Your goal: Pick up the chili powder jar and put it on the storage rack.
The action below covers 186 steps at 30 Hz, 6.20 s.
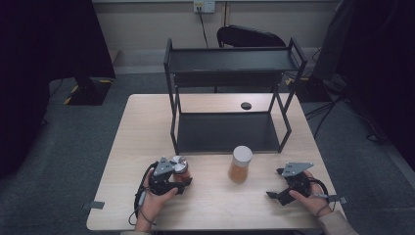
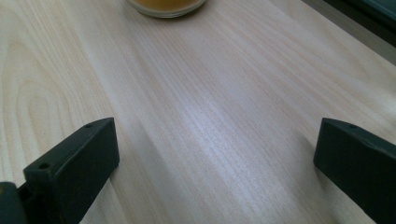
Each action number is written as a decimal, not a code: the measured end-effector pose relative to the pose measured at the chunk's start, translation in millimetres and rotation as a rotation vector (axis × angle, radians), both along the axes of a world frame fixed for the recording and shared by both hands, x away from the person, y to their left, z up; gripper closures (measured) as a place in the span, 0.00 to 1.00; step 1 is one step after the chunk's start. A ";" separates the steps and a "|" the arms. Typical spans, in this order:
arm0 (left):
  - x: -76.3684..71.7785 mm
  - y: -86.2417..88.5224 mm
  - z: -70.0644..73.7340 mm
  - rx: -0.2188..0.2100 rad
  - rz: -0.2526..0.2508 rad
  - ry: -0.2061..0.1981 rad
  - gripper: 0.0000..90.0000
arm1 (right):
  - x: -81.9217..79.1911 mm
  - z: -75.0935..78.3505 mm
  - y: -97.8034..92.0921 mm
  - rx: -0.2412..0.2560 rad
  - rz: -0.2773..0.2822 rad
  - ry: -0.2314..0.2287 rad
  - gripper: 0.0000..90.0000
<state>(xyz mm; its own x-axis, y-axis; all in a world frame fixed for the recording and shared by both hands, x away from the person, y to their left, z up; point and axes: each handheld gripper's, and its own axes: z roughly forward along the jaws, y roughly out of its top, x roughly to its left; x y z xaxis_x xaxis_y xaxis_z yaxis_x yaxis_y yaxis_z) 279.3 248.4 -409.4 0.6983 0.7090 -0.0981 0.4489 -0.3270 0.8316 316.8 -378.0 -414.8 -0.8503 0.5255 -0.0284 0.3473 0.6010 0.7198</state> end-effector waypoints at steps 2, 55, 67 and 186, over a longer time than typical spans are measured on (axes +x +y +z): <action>3.1 -2.1 4.3 0.006 -0.008 -0.005 0.34 | 0.0 0.0 0.0 0.000 0.000 0.000 0.00; 78.8 -53.8 98.3 0.021 -0.087 -0.037 0.34 | 0.0 0.0 0.0 0.000 0.000 0.000 0.00; 91.7 -58.9 113.9 0.023 -0.083 -0.036 0.34 | 0.0 0.0 0.0 0.000 0.000 0.000 0.00; 171.0 -125.7 305.1 0.114 0.070 -0.100 0.34 | 0.1 0.0 -0.1 0.000 0.000 0.000 0.00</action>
